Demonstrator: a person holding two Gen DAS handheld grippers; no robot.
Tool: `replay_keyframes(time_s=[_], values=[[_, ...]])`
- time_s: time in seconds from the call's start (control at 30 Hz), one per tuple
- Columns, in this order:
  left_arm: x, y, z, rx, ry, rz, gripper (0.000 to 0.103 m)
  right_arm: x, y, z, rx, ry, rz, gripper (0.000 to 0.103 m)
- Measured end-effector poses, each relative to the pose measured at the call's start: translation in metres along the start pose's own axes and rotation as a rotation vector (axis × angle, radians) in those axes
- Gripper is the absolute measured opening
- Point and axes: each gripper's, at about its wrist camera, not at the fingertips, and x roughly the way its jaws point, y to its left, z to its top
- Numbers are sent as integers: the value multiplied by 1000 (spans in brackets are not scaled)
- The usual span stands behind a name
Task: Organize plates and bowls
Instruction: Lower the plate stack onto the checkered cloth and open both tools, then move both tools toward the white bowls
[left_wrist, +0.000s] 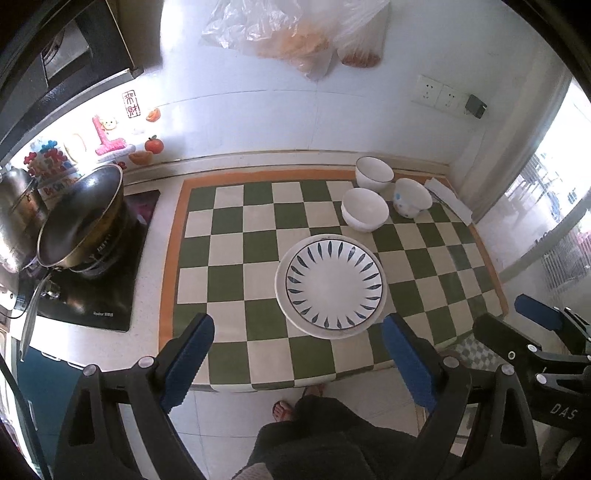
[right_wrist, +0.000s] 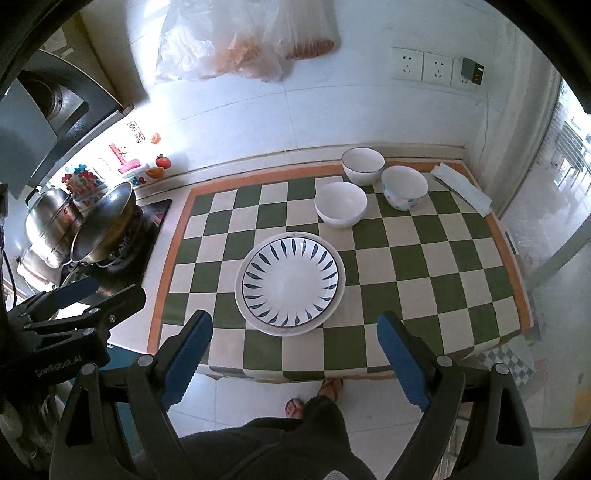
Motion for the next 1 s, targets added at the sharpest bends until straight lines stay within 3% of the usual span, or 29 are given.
replay_keyframes(time_s=[0.23, 0.43, 0.47, 0.5, 0.67, 0.87, 1.0], values=[[7, -3, -4, -11, 21, 4, 93, 4, -6, -6, 9, 25, 13, 93], [41, -16, 19, -16, 26, 22, 93, 30, -37, 14, 69, 10, 91, 94], [51, -19, 28, -24, 17, -1, 94, 37, -45, 19, 80, 5, 101, 94], [61, -21, 35, -31, 12, -22, 102, 44, -52, 25, 89, -1, 106, 94], [119, -38, 75, -56, 18, -66, 103, 97, -98, 66, 141, -37, 101, 99], [217, -67, 132, -45, 116, -22, 103, 190, -152, 122, 183, 80, 106, 99], [284, -73, 162, -60, 225, -16, 103, 255, -180, 152, 203, 173, 136, 99]])
